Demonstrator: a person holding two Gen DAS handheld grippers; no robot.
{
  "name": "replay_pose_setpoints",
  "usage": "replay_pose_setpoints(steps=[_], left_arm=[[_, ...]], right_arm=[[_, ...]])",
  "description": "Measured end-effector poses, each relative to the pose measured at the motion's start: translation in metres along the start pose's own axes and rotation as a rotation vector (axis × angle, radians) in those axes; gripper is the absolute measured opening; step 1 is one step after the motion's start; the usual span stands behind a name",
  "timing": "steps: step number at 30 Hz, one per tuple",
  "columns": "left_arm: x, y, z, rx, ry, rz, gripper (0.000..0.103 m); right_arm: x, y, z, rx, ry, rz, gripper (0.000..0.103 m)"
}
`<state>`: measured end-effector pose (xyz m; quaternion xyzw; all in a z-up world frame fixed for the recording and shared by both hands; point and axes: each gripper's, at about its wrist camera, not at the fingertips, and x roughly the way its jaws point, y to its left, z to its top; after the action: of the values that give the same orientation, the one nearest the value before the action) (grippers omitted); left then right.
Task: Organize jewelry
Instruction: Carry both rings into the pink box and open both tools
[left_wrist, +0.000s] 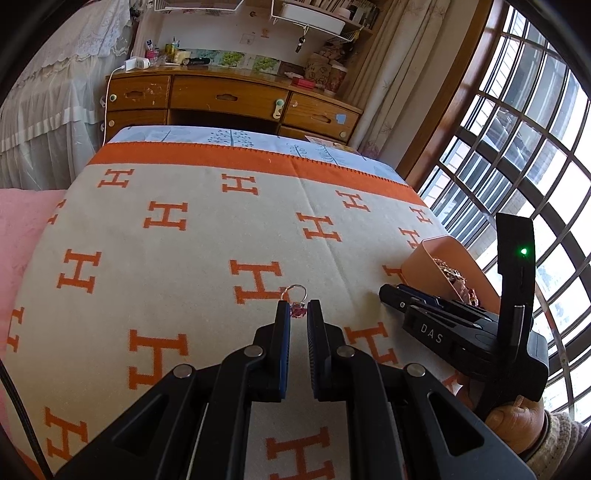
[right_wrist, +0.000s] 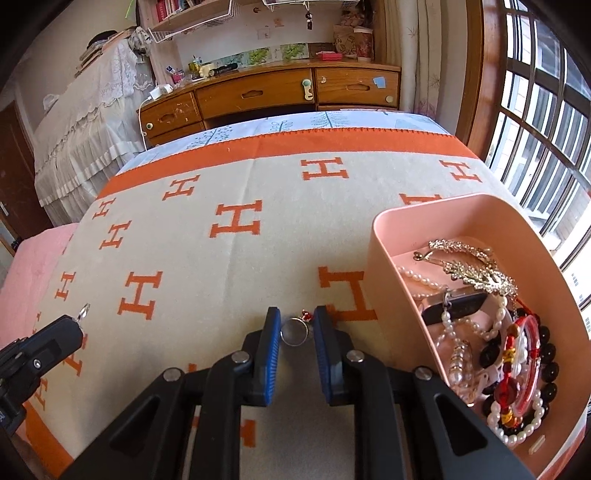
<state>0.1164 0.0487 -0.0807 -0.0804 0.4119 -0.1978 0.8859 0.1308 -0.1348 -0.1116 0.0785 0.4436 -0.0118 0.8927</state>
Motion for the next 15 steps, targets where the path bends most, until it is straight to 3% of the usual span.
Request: replay_pose_setpoints(steps=[5,10,15], left_arm=[[-0.01,-0.02,-0.001,0.041,-0.001,0.017,0.007],[-0.021,-0.056,-0.001,0.112,0.0,0.016,0.007],[-0.027,-0.105,0.008,0.172,0.013,-0.057,0.007]], right_arm=[[-0.017,-0.009,-0.008,0.052,-0.002,0.115,0.018],[-0.06,-0.026,-0.012,0.087,-0.069,0.233,0.018],[-0.112,-0.072,-0.007,0.13,-0.158,0.273,0.018]])
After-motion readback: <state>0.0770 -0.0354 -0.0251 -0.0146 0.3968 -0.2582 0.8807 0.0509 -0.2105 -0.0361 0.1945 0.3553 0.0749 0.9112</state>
